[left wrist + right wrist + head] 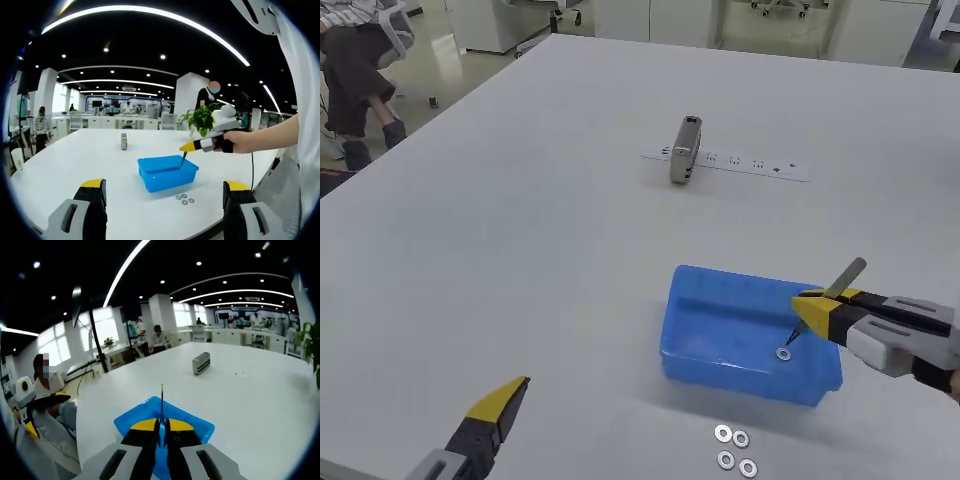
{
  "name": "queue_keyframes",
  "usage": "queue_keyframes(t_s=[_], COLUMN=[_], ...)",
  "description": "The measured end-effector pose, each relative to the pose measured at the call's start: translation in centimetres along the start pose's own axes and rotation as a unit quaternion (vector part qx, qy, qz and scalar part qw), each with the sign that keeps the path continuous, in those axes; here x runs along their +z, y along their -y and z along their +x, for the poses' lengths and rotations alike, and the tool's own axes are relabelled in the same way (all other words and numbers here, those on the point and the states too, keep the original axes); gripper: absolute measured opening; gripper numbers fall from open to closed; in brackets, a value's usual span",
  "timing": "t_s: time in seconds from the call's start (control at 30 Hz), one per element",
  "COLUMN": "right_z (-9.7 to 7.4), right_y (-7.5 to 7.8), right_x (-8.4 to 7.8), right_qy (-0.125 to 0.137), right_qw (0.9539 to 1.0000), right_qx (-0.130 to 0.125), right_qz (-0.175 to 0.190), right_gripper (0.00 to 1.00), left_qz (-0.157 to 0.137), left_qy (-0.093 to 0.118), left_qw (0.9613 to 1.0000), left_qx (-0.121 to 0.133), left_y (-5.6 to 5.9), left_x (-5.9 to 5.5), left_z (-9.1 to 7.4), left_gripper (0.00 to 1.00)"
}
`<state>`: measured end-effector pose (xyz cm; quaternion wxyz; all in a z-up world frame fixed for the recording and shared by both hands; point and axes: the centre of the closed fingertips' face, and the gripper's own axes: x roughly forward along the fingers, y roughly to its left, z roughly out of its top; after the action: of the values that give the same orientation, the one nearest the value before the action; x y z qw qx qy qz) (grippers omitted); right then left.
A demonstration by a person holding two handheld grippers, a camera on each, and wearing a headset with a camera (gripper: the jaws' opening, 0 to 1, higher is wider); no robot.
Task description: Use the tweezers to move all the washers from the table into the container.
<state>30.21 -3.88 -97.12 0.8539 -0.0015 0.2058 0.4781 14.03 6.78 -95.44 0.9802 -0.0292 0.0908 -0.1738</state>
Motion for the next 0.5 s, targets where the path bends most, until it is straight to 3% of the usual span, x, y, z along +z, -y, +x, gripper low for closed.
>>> queue_keyframes(t_s=[0.23, 0.5], right_z=[-1.4, -2.1], right_y=[-1.6, -3.5], right_x=[0.8, -0.6], right_qy=[0.021, 0.017], right_qw=[0.9993, 0.9976], right_qx=[0.016, 0.037], right_qz=[0.027, 0.055], right_gripper=[0.03, 0.03], left_qz=[0.000, 0.000], left_qy=[-0.001, 0.000], left_qw=[1.0000, 1.0000], left_qx=[0.000, -0.001], left_y=[0.0, 0.0], left_x=[0.0, -0.1], left_z=[0.0, 0.0], left_gripper=[0.99, 0.99])
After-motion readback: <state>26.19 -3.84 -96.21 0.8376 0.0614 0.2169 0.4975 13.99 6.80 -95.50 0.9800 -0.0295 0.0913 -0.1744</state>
